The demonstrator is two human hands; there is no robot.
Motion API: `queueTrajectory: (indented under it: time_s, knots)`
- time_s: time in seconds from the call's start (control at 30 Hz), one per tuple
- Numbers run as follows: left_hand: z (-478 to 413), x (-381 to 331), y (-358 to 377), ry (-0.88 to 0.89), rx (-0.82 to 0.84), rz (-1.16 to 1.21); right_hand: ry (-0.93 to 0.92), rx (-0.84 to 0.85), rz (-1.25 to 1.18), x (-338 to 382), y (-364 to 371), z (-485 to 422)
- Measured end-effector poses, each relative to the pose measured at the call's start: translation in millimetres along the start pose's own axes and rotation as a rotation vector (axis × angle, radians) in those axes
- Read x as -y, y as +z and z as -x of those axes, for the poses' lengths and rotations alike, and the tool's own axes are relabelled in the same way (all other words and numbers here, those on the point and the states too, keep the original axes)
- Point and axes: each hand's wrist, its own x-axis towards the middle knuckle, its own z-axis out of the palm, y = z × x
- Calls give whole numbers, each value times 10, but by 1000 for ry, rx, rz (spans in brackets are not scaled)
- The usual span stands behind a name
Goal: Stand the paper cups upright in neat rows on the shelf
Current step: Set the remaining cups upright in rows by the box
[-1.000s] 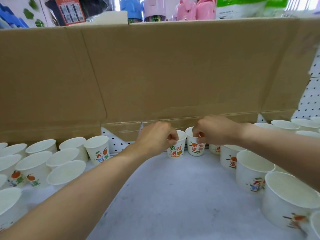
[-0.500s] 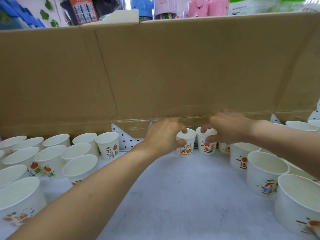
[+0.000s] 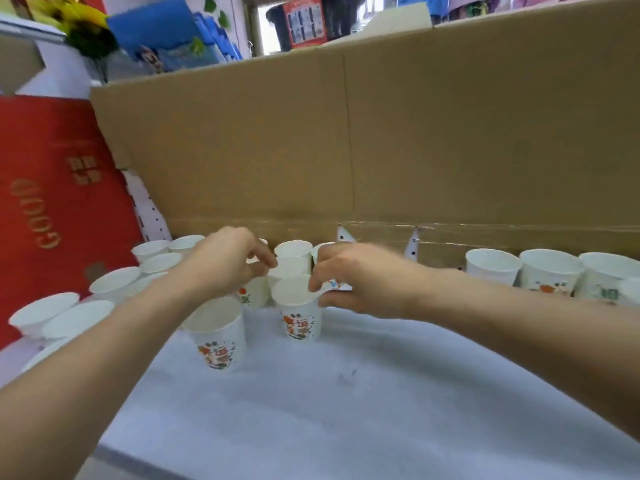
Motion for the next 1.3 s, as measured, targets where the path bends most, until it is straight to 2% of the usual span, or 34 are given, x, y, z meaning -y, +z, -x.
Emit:
queueTrajectory:
  time_s: [0.23,0.4,0.6,0.73,0.9,1.3]
  knots:
    - [-84,57,189,66,-2,-61,4,-45,170,268,224,-249]
    - [-112,-83,228,141,-1,-92,72,-10,291,175,22,83]
    - [-7,-875,302,415,46,177,329,157,350,-240,-458,1080]
    - [-22,-1478,368,536,35,299,501,225,369,-473,-670,1585]
    - [-116,-1983,429,640,55,379,574,235,395,-614,-751,1870]
    - [-225,-2305,534,608,20,295,571,174,480,-874,-731,2108]
